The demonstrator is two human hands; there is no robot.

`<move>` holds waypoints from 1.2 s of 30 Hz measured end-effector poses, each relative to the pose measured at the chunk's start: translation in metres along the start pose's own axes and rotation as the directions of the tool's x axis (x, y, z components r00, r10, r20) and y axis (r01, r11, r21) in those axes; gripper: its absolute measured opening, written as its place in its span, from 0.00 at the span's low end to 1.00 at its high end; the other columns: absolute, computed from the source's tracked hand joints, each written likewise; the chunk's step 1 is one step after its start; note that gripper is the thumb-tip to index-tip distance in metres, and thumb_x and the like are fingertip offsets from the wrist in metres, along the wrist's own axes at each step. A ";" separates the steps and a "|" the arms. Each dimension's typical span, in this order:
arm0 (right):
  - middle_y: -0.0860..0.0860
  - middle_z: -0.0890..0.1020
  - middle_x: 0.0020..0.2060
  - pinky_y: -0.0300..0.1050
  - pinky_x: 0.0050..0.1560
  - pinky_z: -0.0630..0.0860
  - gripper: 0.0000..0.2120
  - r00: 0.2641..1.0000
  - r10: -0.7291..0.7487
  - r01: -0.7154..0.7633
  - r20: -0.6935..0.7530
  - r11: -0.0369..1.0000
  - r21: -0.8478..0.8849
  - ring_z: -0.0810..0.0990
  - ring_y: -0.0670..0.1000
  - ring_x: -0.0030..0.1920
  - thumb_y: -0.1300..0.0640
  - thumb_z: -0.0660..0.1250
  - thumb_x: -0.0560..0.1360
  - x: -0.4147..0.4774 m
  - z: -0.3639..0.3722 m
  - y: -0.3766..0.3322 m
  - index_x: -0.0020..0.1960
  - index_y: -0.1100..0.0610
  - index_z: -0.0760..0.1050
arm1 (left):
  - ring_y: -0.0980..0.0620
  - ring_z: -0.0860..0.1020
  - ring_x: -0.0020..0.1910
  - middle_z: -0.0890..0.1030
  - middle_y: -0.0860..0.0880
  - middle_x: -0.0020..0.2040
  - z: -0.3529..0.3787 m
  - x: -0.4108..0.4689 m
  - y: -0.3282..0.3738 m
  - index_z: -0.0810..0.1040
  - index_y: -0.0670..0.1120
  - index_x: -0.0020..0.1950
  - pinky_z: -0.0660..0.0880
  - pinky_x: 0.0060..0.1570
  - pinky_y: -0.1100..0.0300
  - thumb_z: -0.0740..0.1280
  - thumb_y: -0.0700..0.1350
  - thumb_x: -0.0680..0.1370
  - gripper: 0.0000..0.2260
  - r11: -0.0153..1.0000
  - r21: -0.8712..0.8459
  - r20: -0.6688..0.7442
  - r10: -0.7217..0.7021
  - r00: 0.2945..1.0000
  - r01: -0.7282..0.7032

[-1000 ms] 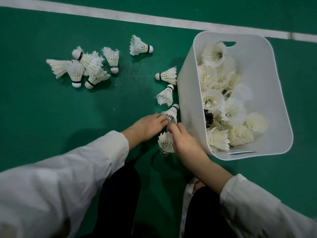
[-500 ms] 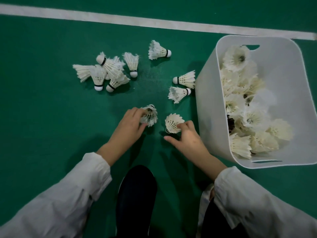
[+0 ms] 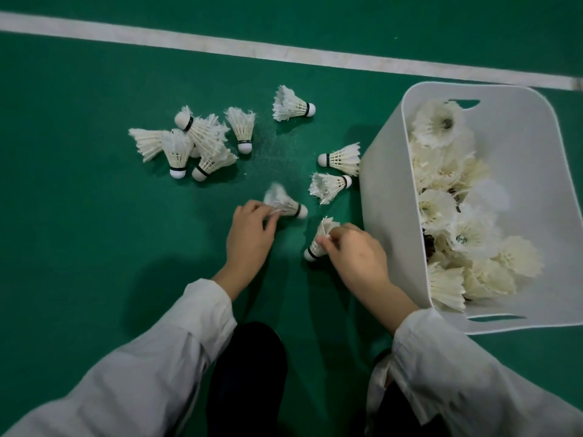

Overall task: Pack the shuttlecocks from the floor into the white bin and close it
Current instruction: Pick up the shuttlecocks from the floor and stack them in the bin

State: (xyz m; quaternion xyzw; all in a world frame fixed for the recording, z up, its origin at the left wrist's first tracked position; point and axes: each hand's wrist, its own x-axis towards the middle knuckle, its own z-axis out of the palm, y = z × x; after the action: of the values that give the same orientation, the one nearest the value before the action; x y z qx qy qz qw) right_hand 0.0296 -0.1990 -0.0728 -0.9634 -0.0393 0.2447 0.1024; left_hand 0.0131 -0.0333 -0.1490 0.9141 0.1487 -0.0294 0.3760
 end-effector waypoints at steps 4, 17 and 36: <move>0.57 0.81 0.49 0.46 0.40 0.64 0.12 0.999 0.044 -0.044 -0.029 0.999 -0.015 0.78 0.60 0.50 0.50 0.57 0.79 0.000 -0.006 0.003 0.49 0.55 0.75 | 0.55 0.75 0.30 0.78 0.45 0.36 -0.021 0.013 0.015 0.75 0.41 0.48 0.70 0.35 0.63 0.61 0.43 0.79 0.07 0.988 -0.152 0.085 -0.025 0.996 0.037; 0.60 0.78 0.53 0.49 0.50 0.71 0.11 0.997 0.080 -0.080 -0.012 0.996 -0.040 0.78 0.60 0.53 0.58 0.54 0.81 0.008 -0.001 0.016 0.55 0.62 0.73 | 0.46 0.78 0.52 0.79 0.45 0.56 0.024 0.059 0.076 0.71 0.46 0.64 0.72 0.49 0.57 0.66 0.56 0.74 0.22 0.988 -0.021 0.459 -0.129 0.879 0.156; 0.57 0.79 0.47 0.46 0.46 0.73 0.13 0.938 -0.323 0.321 -0.122 0.946 -0.039 0.79 0.58 0.46 0.59 0.55 0.79 -0.016 -0.092 -0.002 0.50 0.63 0.77 | 0.46 0.79 0.36 0.81 0.46 0.38 -0.093 0.024 0.112 0.76 0.46 0.52 0.78 0.38 0.51 0.59 0.49 0.80 0.09 0.963 0.163 0.195 0.184 0.963 -0.217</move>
State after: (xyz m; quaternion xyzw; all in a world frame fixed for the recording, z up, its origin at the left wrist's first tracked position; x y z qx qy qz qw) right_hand 0.0599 -0.2151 0.0142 -0.9585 -0.1920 0.1623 0.1343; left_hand 0.0640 -0.0385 -0.0105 0.9488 0.0176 -0.0864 0.3033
